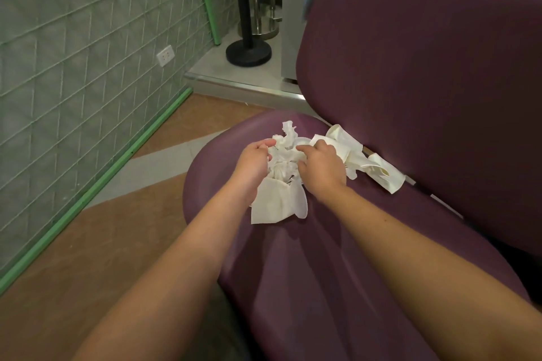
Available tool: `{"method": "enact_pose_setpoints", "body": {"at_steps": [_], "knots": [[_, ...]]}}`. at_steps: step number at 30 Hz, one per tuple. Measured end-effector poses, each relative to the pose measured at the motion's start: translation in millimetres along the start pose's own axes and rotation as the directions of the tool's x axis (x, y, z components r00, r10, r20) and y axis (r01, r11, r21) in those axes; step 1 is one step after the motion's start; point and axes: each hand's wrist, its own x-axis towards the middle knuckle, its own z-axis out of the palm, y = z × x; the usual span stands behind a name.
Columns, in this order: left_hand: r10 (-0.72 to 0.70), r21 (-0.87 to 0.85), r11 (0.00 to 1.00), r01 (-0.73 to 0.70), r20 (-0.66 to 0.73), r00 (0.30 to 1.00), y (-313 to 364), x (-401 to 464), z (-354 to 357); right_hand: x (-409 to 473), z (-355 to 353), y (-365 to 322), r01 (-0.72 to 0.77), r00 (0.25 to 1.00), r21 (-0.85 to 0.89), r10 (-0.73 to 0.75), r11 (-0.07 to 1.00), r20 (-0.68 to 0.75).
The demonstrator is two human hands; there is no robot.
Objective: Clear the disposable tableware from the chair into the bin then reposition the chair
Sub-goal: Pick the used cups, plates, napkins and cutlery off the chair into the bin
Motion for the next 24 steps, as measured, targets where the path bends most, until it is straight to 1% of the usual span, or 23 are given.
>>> {"method": "enact_pose_setpoints", "body": {"at_steps": [2,4,6,7,8,9,10,12,14,15,16,17,19,20,21,22,24], "knots": [[-0.007,0.001,1.0,0.007,0.002,1.0,-0.2,0.5,-1.7,4.5,5.8,1.4,0.032,0.999,-0.103,-0.028,0.994,0.038],[-0.003,0.015,1.0,0.003,0.005,1.0,-1.5,1.1,-2.3,6.5,10.6,2.7,0.026,0.999,-0.169,-0.02,0.985,0.041],[0.01,0.034,0.999,-0.011,0.024,1.0,-2.6,-1.0,-2.7,7.0,11.5,3.6,0.003,1.0,-0.168,0.002,0.986,0.031],[0.015,0.037,0.999,-0.016,0.029,0.999,-2.3,-1.5,-2.2,7.4,9.7,4.4,-0.019,1.0,-0.103,0.02,0.994,0.01],[0.016,0.039,0.999,-0.017,0.024,1.0,-2.5,-2.6,-2.3,6.8,6.4,4.2,-0.054,0.999,0.013,0.054,0.998,-0.01],[0.018,0.041,0.999,-0.019,0.018,1.0,-2.8,-2.2,-2.4,5.7,0.7,2.8,-0.081,0.995,0.16,0.088,0.984,-0.038],[0.02,0.04,0.999,-0.021,0.015,1.0,-2.5,-2.5,-2.2,4.6,-5.8,0.8,-0.089,0.991,0.311,0.115,0.946,-0.065],[0.007,0.006,1.0,-0.008,0.033,0.999,0.1,-5.9,-0.7,-0.6,-22.3,-5.4,-0.071,0.986,0.555,0.141,0.829,-0.084],[-0.023,-0.059,0.998,0.027,0.062,0.998,2.6,-8.8,2.3,-8.7,-38.6,-12.6,-0.069,0.988,0.73,0.149,0.68,-0.045],[-0.035,-0.102,0.994,0.044,0.088,0.996,4.2,-11.0,4.8,-14.7,-46.2,-16.1,-0.077,0.989,0.795,0.148,0.602,-0.016],[-0.036,-0.148,0.987,0.055,0.131,0.991,6.1,-15.1,6.7,-20.2,-49.9,-19.1,-0.083,0.99,0.832,0.142,0.549,0.005],[-0.024,-0.184,0.981,0.058,0.185,0.982,8.4,-19.4,9.0,-25.8,-52.7,-21.9,-0.079,0.991,0.848,0.135,0.524,0.009],[-0.004,-0.24,0.968,0.075,0.284,0.959,9.9,-23.4,14.4,-36.4,-52.2,-26.9,-0.066,0.991,0.84,0.137,0.538,-0.01],[0.005,-0.266,0.96,0.083,0.315,0.949,9.5,-24.9,16.5,-40.4,-49.4,-28.7,-0.057,0.989,0.824,0.144,0.563,-0.031],[0.007,-0.279,0.956,0.087,0.321,0.947,9.7,-27.4,18.5,-44.3,-46.8,-29.9,-0.043,0.987,0.797,0.149,0.603,-0.06],[0.0,-0.286,0.954,0.089,0.297,0.955,10.0,-29.7,19.5,-47.2,-43.3,-29.7,-0.021,0.984,0.749,0.148,0.663,-0.103],[-0.031,-0.286,0.953,0.098,0.229,0.973,9.3,-31.8,19.5,-53.1,-37.5,-28.6,0.041,0.979,0.63,0.095,0.775,-0.181]]}}
